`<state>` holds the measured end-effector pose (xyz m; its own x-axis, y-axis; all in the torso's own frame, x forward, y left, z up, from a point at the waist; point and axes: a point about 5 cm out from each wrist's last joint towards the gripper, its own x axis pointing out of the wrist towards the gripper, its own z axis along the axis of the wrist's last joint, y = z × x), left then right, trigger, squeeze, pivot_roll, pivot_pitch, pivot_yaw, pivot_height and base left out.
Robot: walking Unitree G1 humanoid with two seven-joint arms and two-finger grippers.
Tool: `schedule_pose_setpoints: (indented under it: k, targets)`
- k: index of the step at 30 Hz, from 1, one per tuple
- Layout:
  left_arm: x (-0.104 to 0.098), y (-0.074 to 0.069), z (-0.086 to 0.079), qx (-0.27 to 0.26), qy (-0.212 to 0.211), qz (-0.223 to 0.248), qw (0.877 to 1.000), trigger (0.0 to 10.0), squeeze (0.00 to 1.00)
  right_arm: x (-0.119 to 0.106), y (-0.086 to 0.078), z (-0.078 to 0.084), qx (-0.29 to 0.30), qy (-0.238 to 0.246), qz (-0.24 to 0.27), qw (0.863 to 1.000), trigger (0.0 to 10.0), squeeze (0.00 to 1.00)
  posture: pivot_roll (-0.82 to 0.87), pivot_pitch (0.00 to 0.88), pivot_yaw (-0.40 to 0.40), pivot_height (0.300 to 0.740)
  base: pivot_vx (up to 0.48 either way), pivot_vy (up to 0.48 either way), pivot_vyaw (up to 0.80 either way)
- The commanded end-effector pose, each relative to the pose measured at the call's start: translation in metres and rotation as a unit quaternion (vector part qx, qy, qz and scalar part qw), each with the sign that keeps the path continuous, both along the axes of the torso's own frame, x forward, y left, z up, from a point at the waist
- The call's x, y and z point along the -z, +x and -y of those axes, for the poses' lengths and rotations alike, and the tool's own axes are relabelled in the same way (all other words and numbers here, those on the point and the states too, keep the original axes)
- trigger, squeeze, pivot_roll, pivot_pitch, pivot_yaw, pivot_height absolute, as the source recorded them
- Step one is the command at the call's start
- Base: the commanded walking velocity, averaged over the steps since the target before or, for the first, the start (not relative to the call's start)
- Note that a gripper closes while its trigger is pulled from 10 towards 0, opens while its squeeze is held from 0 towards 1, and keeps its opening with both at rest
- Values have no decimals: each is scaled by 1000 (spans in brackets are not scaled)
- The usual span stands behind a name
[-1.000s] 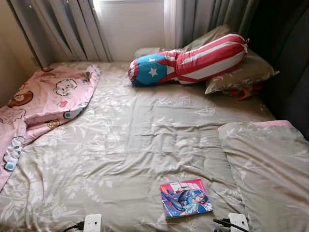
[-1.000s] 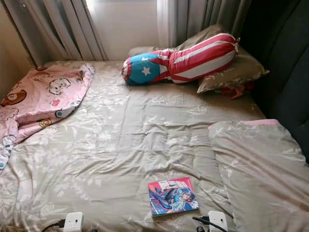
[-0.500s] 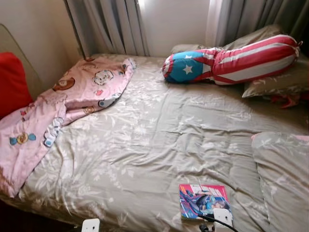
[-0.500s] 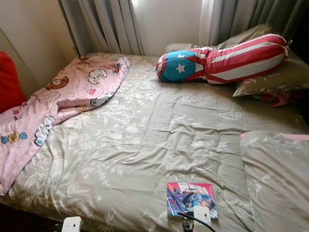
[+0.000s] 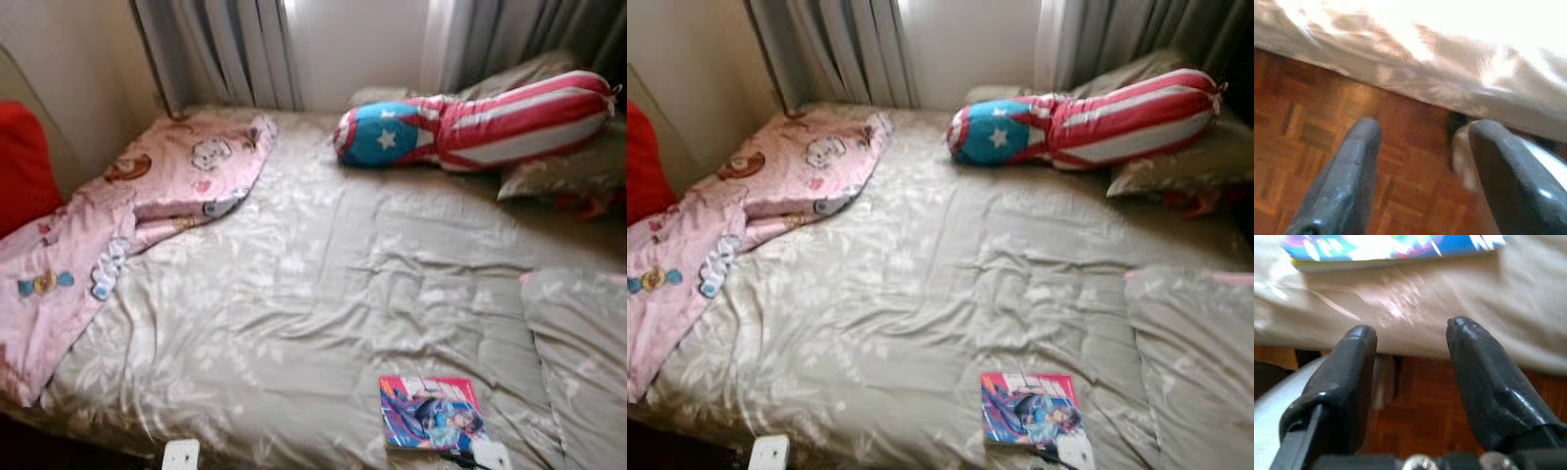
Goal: Clean up the room
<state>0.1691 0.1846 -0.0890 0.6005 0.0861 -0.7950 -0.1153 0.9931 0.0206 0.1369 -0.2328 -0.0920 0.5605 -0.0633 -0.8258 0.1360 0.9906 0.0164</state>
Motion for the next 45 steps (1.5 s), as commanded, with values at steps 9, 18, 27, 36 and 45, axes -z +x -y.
schedule_pose_setpoints:
  k: [9, 18, 27, 36, 45]
  targets:
    - [3, -7, -5, 3, 12, -19, 1000, 10000, 0, 1, 12, -19, -6, 15, 1, 1000, 10000, 0, -47, 116, 30, 740, 0, 480, 0]
    - [3, -7, -7, 3, 13, -18, 1000, 10000, 0, 0, 16, -25, -12, 16, 2, 1000, 10000, 0, -47, 123, 32, 740, 0, 479, 0]
    - [3, -7, -7, 2, 13, -18, 1000, 10000, 0, 0, 17, -26, -17, 15, 1, 1000, 10000, 0, -45, 127, 30, 740, 0, 480, 0]
    - [3, -7, -8, 1, 13, -17, 1000, 10000, 0, 0, 18, -27, -23, 14, 0, 1000, 10000, 0, -42, 128, 28, 740, 0, 480, 0]
    - [3, -8, -8, -1, 13, -18, 1000, 10000, 0, 0, 18, -27, -32, 9, 1, 999, 10000, 0, -41, 127, 29, 740, 0, 480, 0]
